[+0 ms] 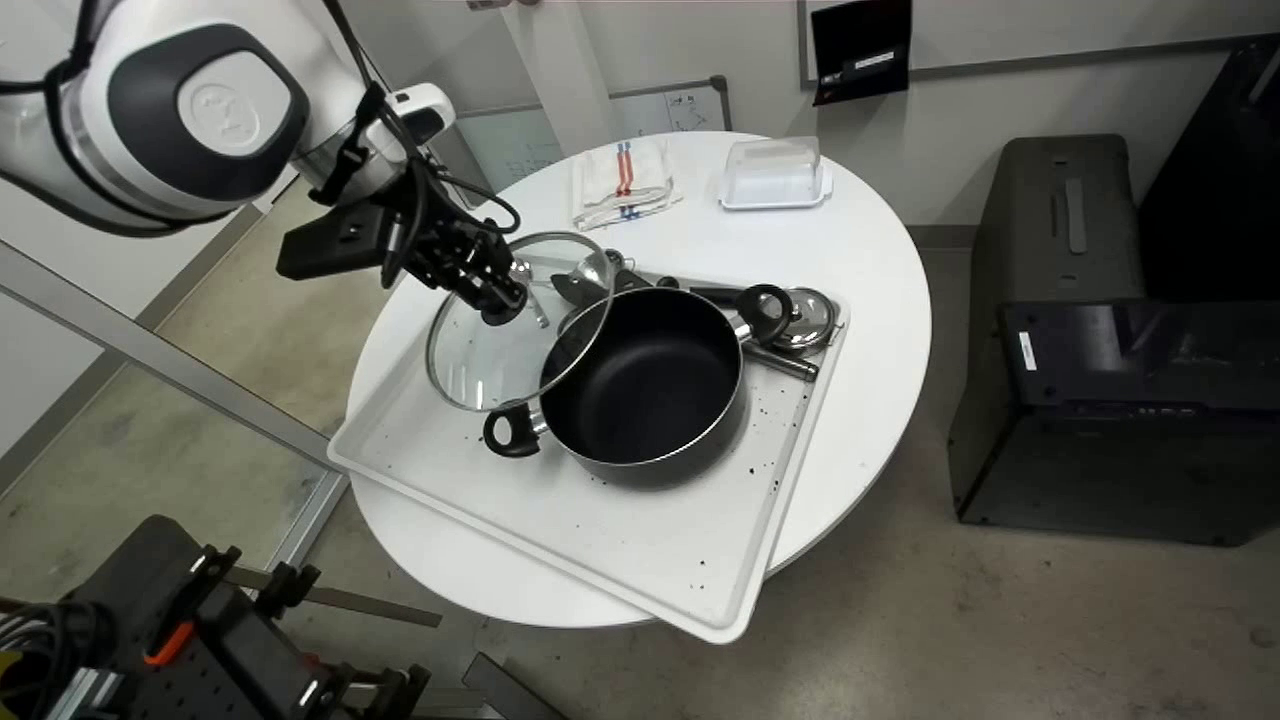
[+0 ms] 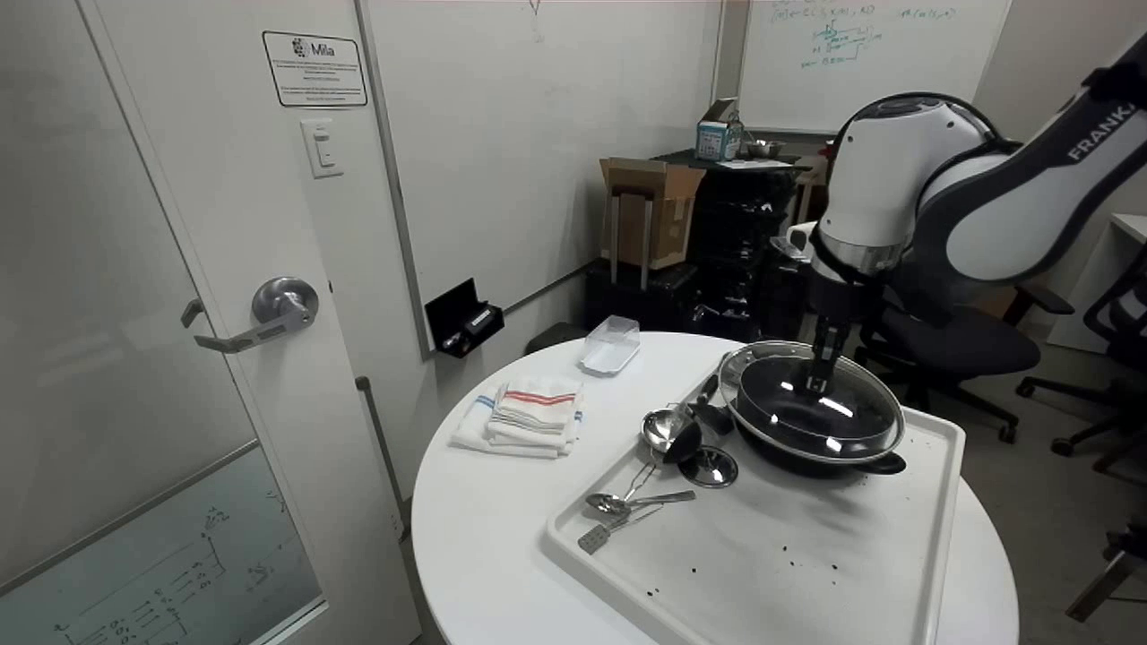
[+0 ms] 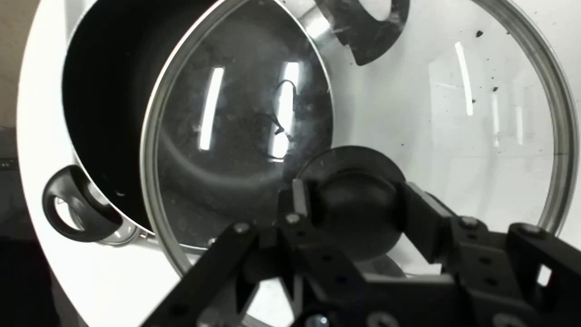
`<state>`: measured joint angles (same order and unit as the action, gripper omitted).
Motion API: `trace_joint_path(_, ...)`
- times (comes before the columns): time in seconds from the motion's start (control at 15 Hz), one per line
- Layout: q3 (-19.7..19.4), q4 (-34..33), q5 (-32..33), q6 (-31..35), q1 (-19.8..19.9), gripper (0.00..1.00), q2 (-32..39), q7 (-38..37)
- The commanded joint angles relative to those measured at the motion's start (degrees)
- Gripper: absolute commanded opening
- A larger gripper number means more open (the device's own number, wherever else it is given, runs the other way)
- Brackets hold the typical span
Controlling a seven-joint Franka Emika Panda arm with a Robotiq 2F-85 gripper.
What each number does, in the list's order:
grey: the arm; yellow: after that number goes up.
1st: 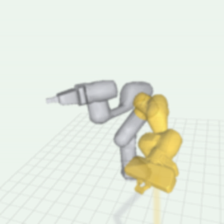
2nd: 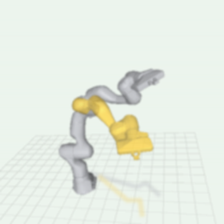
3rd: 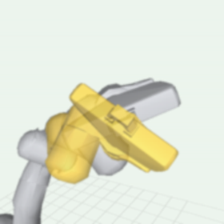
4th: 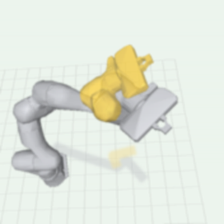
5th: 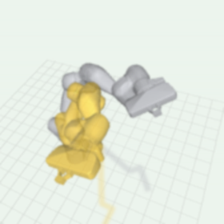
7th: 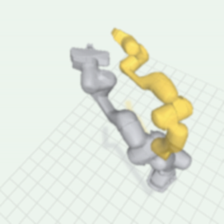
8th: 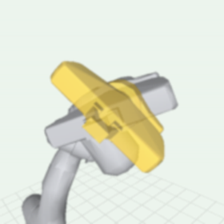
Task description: Remove the lid from the pot
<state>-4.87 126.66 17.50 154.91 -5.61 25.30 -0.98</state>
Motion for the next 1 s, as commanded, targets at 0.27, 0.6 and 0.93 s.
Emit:
trace_joint_path(0.27, -1.6, 2.6, 8.7, 2.2, -10.2, 0.26, -0.3, -9.4)
trace_joint_path(0.6, -1.2, 1.8, 10.8, 2.5, -13.7, 0.26, 2.6, -12.1)
trace_joint_path(0.93, -0.3, 0.7, 8.9, 4.7, -14.0, 0.26, 7.0, -10.0)
